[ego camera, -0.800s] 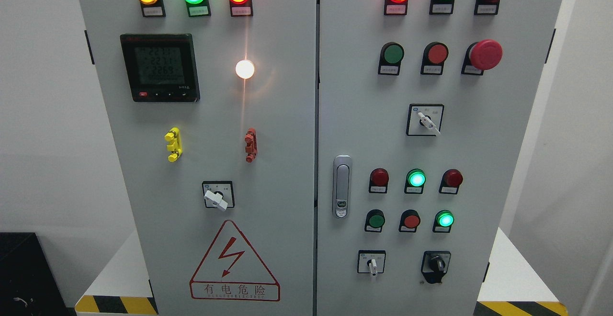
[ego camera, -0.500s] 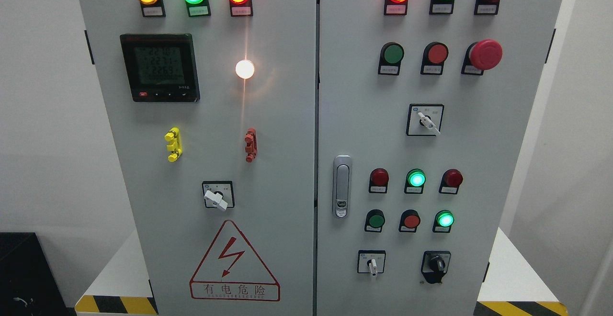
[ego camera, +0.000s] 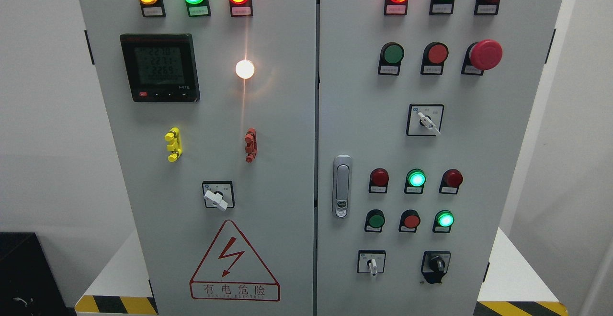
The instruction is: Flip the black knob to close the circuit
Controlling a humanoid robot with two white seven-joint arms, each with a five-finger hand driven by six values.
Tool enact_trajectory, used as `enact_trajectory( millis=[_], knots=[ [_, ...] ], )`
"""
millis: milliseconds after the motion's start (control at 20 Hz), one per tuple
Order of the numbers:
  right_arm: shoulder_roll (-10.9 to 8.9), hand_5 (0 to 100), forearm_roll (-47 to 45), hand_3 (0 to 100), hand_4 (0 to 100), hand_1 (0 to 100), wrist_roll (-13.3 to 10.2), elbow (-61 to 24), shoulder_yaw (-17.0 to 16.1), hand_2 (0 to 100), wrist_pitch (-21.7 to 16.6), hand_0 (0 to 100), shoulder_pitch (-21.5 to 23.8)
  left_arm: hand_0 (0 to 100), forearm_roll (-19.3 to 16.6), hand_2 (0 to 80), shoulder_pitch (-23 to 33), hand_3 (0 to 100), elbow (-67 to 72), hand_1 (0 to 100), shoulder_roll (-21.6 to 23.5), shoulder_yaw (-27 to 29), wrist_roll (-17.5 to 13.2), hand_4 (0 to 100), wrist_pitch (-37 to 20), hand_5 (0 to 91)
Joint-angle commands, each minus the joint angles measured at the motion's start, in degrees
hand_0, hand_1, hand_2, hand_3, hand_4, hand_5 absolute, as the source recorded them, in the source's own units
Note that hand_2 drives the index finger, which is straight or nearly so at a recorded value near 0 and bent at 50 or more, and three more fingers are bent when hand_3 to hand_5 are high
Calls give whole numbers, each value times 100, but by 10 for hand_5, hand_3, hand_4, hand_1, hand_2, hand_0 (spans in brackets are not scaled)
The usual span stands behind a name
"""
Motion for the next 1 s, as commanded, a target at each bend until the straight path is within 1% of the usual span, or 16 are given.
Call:
enact_trajectory(
  millis=[0,100,200,350,500,650,800,850,950],
  knots=[
    [9,0,-2,0,0,98,-15,-446,31,0,-1,0,-2,120,0,0,132,0,-167,556,0,0,-1,0,-5,0],
    [9,0,15,0,0,94,-41,-613,49,0,8,0,-2,120,0,0,132,0,-167,556,0,0,-1,0,-5,0],
    [-9,0,33,26,0,91,-76,-928,58,0,17,0,16,120,0,0,132,0,-167,556,0,0,-1,0,-5,0],
    [-44,0,86,78,61,89,-111,-1430,119,0,26,0,95,120,0,0,123,0,-167,556,0,0,-1,0,-5,0],
    [-114,0,357,126,122,89,-383,-1817,172,0,17,0,139,120,0,0,132,0,-167,556,0,0,-1,0,-5,0],
    [-141,0,674,168,165,88,-638,-2151,198,8,26,0,148,120,0,0,132,0,-167,556,0,0,-1,0,-5,0],
    [-184,83,1042,220,223,87,-902,-2607,207,39,35,0,174,120,0,0,132,0,-167,556,0,0,-1,0,-5,0],
    [-202,125,1261,245,250,88,-1016,-2783,198,50,43,0,200,120,0,0,132,0,-167,556,0,0,-1,0,-5,0],
    [-202,187,1535,279,272,87,-1192,-3126,181,67,52,0,227,120,0,0,123,0,-167,556,0,0,-1,0,-5,0]
  ],
)
